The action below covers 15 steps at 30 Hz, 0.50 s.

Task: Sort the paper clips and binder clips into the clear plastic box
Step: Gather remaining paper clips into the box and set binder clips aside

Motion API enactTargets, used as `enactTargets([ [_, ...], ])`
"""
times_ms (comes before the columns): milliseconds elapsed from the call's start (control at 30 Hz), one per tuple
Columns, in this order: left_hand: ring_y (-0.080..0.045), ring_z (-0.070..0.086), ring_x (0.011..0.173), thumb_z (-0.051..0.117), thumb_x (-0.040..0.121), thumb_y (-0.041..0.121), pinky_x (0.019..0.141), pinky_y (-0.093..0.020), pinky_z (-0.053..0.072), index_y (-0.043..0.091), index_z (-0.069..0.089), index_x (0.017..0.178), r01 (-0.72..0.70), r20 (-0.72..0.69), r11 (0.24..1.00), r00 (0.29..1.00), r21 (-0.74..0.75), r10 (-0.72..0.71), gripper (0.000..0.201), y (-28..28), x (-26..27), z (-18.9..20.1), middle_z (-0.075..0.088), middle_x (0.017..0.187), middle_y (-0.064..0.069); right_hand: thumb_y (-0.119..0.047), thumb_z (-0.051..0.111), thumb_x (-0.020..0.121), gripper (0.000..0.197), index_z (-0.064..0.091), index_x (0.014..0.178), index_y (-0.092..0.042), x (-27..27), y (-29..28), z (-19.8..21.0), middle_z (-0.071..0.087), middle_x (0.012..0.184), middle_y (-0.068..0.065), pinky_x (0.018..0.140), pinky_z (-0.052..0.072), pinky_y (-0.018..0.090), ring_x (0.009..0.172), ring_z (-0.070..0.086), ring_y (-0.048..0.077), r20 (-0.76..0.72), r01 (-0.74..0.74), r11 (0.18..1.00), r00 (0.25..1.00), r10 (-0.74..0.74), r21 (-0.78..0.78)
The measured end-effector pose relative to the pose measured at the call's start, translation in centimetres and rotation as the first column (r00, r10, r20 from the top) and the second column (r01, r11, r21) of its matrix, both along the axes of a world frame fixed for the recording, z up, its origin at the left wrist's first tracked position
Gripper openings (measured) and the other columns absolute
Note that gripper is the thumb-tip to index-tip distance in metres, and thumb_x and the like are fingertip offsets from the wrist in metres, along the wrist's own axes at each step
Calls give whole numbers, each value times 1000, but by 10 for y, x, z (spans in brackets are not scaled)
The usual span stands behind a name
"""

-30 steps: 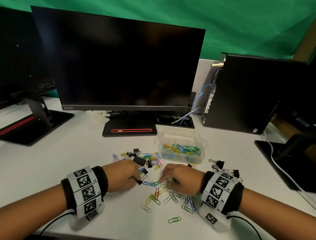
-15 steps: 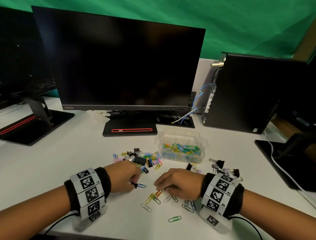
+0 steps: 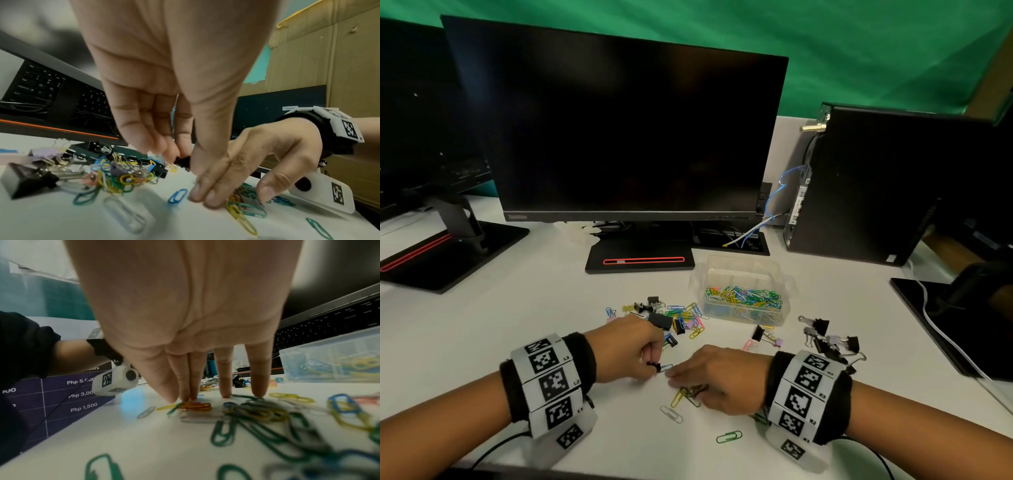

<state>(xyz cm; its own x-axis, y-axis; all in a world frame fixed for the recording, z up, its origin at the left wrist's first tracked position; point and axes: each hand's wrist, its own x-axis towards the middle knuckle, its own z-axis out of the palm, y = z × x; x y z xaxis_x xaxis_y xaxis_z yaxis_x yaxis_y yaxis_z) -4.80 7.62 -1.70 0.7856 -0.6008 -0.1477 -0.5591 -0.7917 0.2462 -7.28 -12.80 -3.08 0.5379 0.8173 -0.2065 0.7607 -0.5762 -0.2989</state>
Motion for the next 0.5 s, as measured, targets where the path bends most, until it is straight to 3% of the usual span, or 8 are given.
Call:
enactTargets([
  [100, 5, 43, 59, 62, 82, 23, 57, -6, 32, 16, 62, 93, -26, -6, 999, 1000, -28, 26, 13, 8, 0, 4, 54, 77, 12, 0, 45, 89, 45, 50, 133, -5, 2, -10, 3, 43, 146, 6, 111, 22, 24, 133, 39, 23, -29, 49, 999, 998, -48, 20],
  [267, 3, 41, 64, 57, 85, 26, 58, -7, 29, 23, 57, 94, -56, 30, 998, 998, 40, 55, 9, 20, 2, 0, 51, 80, 12, -4, 43, 90, 42, 54, 130, -12, 5, -25, 7, 49, 141, 2, 111, 32, 30, 129, 45, 20, -33, 116, 993, 993, -116, 2],
  [367, -8, 44, 74, 53, 87, 24, 58, -9, 29, 21, 56, 101, -92, 26, 991, 996, 93, 90, 15, 24, 2, -3, 52, 87, 8, -4, 42, 90, 45, 51, 134, -12, 4, -15, 5, 43, 146, 3, 112, 31, 32, 130, 42, 24, -32, 106, 994, 994, -106, 2],
  [500, -11, 43, 80, 51, 88, 24, 60, -12, 29, 22, 52, 107, -120, -7, 981, 992, 151, 122, 19, 31, 1, -7, 46, 86, 10, -2, 44, 89, 53, 39, 141, -11, 4, 5, 2, 31, 153, 5, 112, 23, 31, 133, 35, 28, -15, 48, 998, 999, -49, -47],
])
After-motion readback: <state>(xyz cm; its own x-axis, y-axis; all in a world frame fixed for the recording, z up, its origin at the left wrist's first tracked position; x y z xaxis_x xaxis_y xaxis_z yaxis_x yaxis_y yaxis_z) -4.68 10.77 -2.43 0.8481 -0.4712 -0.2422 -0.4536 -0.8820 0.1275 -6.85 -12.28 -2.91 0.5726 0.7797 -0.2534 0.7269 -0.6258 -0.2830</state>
